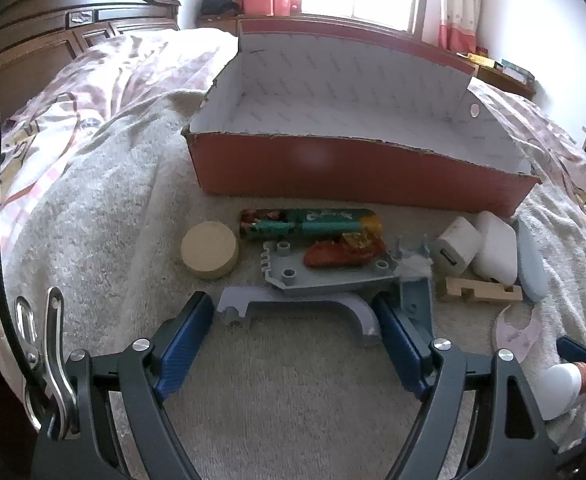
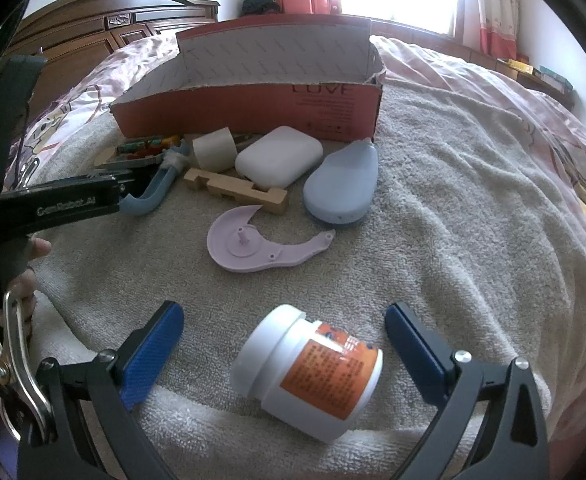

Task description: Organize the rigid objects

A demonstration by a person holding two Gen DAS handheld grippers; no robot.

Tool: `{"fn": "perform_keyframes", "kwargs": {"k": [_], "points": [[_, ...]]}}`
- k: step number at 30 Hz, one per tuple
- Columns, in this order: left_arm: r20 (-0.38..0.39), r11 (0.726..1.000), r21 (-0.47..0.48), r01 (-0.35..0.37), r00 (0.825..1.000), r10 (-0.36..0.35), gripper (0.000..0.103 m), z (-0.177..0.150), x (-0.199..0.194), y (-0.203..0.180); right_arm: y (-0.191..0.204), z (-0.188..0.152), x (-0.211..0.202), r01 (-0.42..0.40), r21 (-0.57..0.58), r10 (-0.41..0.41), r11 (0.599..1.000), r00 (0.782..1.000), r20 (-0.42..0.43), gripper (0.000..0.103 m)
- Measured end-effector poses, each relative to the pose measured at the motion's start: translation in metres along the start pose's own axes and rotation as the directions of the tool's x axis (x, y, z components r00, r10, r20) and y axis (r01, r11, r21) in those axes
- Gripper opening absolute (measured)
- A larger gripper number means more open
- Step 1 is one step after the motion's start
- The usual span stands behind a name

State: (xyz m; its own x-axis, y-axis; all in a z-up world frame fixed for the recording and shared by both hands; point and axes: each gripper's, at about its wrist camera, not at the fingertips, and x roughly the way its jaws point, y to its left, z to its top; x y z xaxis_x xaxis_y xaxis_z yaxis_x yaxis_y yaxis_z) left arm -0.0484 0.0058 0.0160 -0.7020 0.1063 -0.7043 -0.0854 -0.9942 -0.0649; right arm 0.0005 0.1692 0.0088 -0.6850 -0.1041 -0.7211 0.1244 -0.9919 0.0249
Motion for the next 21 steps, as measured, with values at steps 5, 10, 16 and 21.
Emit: {"fn": "perform_keyframes", "kwargs": {"k": [5,10,16,21], "points": [[0.005,1.000,0.029,-0.011,1.000,0.010,0.075,-0.001,-0.003,-0.002,0.000,0.000,0.000,0.001,-0.001,-0.001,1.000,1.000,0.000,0.103],[0.009,0.999,0.039,0.000,1.000,-0.001,0.075,-0.006,-0.013,-0.002,0.001,0.001,-0.001,0.006,-0.003,-0.006,1.000,1.000,-0.002,0.102],[0.008,1.000,0.005,0.012,1.000,-0.012,0.075,-0.018,-0.027,0.006,0.006,0.005,-0.006,-0.003,-0.015,0.003,1.000,1.000,0.010,0.102],[0.013,1.000,-0.022,0.018,1.000,-0.018,0.075,-0.023,-0.033,0.014,0.016,0.009,-0.007,-0.009,-0.043,0.010,0.999,1.000,0.018,0.101]]}}
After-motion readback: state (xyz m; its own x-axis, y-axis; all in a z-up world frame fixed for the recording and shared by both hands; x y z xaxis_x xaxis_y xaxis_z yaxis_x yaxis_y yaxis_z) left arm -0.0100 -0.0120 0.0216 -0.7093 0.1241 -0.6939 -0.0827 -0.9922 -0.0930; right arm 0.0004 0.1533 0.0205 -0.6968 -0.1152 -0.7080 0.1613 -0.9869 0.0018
